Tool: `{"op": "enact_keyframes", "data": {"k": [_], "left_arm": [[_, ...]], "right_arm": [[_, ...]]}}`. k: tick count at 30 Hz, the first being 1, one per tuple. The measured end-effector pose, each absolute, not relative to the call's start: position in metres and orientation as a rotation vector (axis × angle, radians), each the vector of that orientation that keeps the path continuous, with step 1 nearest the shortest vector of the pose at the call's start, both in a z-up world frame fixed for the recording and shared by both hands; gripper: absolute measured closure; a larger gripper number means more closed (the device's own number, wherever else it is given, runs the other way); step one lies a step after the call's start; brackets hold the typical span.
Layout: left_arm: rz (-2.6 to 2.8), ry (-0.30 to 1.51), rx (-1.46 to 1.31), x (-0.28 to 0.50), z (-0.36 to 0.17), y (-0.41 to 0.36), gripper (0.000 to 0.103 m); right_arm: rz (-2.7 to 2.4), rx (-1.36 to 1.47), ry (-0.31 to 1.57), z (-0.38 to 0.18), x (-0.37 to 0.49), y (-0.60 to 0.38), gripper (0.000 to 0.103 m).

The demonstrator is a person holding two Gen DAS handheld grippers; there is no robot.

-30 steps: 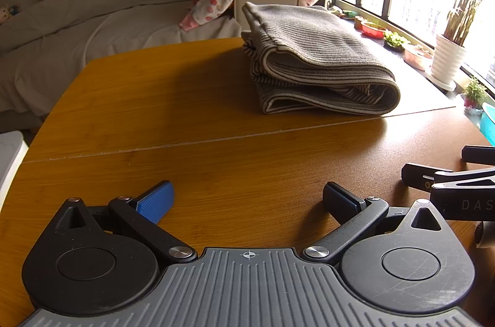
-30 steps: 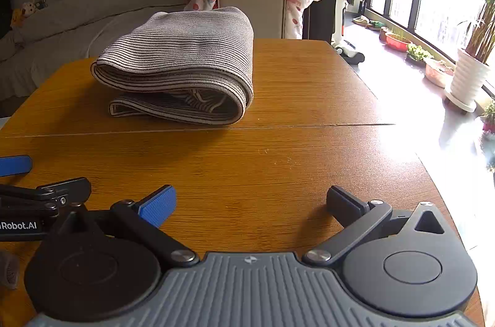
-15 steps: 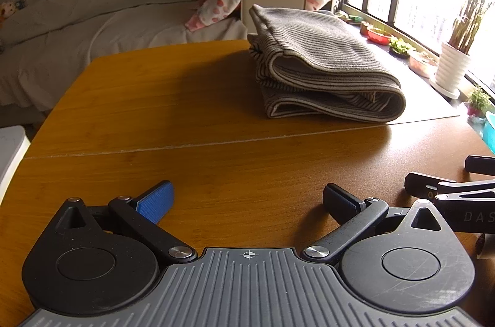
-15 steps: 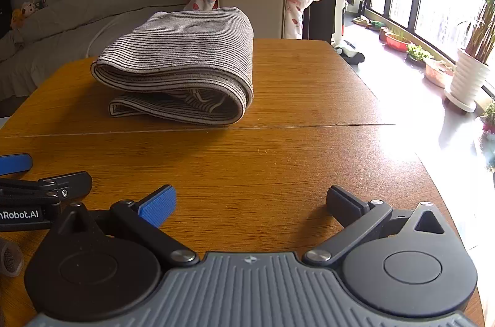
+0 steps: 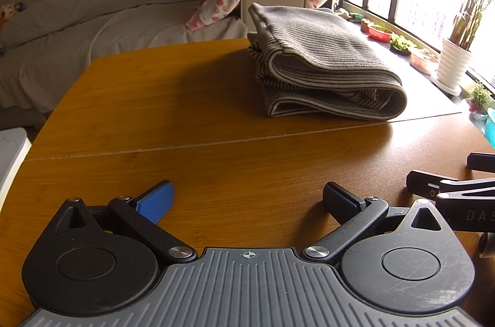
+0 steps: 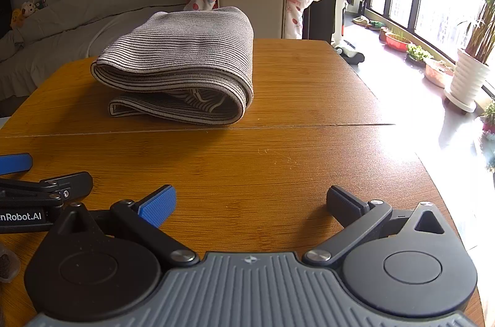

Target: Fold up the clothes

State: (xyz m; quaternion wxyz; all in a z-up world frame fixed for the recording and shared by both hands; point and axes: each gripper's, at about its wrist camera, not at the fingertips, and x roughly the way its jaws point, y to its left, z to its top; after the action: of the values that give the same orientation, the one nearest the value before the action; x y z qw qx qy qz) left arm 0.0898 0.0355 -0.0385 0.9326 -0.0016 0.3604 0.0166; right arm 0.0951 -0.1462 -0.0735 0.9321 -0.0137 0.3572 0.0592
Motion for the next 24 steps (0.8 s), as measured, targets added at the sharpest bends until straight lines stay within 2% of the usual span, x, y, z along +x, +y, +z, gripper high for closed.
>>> {"op": "enact_keyframes", "data": {"k": [24], "left_arm": [[0.032, 0.739, -0.004, 0.0897, -0.0377, 0.0368, 0.000]], "right_arm": [[0.139, -0.032, 0.735, -0.0740, 0.0975, -0.1481, 0.000]]}}
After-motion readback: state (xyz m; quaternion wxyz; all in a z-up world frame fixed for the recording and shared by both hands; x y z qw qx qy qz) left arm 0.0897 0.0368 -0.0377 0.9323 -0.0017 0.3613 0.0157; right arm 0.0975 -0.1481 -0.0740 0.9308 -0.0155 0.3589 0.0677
